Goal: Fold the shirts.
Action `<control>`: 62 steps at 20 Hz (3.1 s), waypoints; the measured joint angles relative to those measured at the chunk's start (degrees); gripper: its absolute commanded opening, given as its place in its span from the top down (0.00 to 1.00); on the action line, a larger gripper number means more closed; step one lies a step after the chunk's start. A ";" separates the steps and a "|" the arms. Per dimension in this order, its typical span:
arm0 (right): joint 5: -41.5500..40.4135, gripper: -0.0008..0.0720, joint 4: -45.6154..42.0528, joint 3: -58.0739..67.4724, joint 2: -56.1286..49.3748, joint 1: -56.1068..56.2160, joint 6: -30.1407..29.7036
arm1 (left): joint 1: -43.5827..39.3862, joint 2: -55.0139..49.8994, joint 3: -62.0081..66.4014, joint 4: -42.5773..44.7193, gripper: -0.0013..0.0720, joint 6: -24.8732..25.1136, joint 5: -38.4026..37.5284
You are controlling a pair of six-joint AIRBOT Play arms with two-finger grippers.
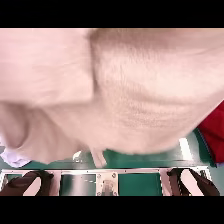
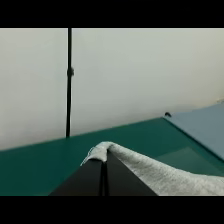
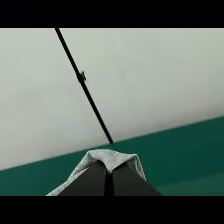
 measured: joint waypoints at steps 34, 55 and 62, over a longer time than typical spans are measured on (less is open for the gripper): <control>0.87 0.56 2.47 -19.93 -52.30 7.85 -14.60 | -0.33 -52.35 -22.43 -1.64 0.24 7.63 12.55; 7.02 0.37 -4.24 -65.31 -12.20 -2.40 -3.23 | 6.21 -16.33 -62.82 5.01 0.07 -3.74 -7.15; -5.88 0.39 8.39 -74.60 -12.44 1.51 -3.17 | 3.41 -11.43 -80.56 -9.94 0.24 0.66 10.71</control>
